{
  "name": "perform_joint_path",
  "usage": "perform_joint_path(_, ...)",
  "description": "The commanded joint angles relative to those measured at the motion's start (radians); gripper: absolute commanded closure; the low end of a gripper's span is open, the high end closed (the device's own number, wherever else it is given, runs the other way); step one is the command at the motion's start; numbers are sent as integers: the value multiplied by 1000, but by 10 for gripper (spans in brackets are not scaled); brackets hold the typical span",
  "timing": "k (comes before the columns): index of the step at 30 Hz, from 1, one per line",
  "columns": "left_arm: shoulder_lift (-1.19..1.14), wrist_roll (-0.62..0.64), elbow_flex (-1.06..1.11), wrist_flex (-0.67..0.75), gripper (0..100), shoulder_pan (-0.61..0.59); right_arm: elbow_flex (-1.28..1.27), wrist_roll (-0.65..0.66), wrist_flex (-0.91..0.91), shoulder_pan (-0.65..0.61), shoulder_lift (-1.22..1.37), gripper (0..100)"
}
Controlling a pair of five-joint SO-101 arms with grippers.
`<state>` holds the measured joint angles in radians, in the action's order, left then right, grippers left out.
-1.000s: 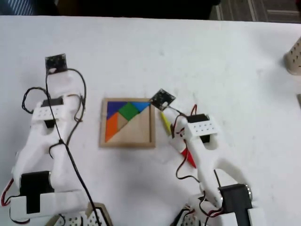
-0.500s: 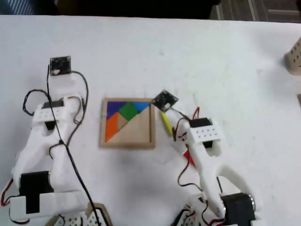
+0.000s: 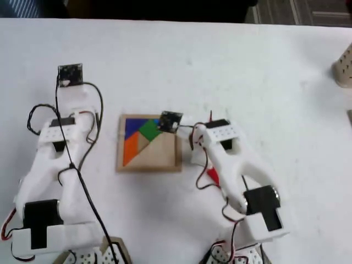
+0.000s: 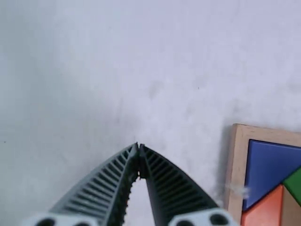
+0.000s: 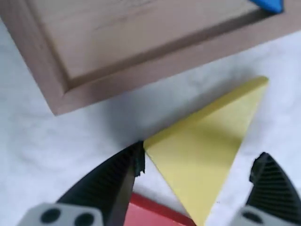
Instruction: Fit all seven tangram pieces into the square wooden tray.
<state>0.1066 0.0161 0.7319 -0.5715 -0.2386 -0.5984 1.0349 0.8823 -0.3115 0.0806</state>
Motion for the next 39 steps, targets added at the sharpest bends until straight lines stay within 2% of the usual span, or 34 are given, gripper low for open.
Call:
perform_joint_path(1, 4, -12, -2, 28, 976, 15, 91, 25, 44, -4, 18, 643)
perform_joint_path(6, 4, -12, -2, 28, 976, 16, 97, 3, 44, -8, 25, 643)
perform_joint_path(15, 4, -12, -2, 28, 976, 15, 173, -230, 107, -25, 35, 643)
perform_joint_path(20, 4, -12, -2, 28, 976, 13, 172, -245, 119, -67, 35, 642)
perform_joint_path(27, 4, -12, -2, 28, 976, 12, 249, -284, 131, -31, 119, 643)
perform_joint_path(36, 4, -12, 0, 25, 976, 12, 569, -285, 367, -5, 369, 648)
perform_joint_path(39, 4, -12, 0, 25, 976, 12, 612, -287, 404, -7, 407, 712)
